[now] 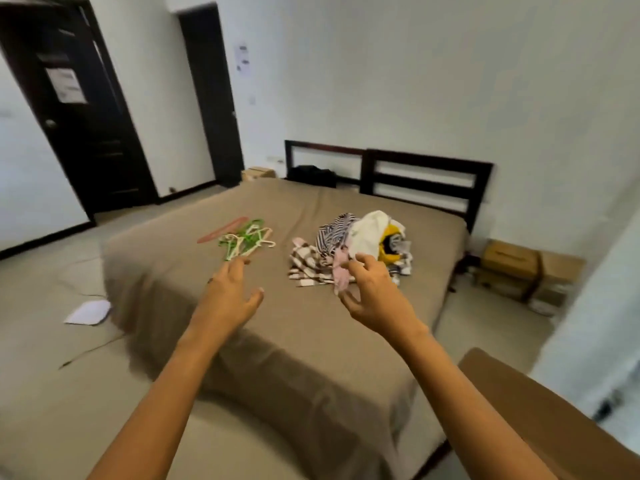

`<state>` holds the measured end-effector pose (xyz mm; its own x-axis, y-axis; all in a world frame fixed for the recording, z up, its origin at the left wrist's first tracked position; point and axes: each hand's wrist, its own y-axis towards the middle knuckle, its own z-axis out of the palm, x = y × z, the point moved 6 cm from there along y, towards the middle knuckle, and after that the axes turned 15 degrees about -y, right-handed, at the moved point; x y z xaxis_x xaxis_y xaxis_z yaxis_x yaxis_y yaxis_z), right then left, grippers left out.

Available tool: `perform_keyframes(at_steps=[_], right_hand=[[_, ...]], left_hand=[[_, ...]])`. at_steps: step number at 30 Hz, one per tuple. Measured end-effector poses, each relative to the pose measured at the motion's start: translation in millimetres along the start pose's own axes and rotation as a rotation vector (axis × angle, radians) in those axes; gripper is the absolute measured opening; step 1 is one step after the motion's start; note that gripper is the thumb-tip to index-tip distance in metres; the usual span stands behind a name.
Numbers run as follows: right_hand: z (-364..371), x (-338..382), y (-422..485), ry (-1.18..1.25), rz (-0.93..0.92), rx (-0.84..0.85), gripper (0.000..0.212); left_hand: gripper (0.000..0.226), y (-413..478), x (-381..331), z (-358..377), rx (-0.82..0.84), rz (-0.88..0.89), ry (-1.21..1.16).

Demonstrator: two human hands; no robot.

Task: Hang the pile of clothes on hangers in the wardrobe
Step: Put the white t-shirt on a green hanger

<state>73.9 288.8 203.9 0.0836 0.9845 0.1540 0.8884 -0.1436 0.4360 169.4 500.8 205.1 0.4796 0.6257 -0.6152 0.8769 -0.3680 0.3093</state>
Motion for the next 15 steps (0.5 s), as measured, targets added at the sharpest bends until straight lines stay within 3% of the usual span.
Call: perform_keyframes(at_steps=[6,15], right_hand=[[88,-124,55,-0.119,0.246,0.318,0.043],[257,-213,161,-0.109,0.489,0.513,0.048]], left_hand=[[0.046,102,20,122,0.304,-0.066,-0.030],[0.031,294,104,267,0.534,0.067,-0.071]])
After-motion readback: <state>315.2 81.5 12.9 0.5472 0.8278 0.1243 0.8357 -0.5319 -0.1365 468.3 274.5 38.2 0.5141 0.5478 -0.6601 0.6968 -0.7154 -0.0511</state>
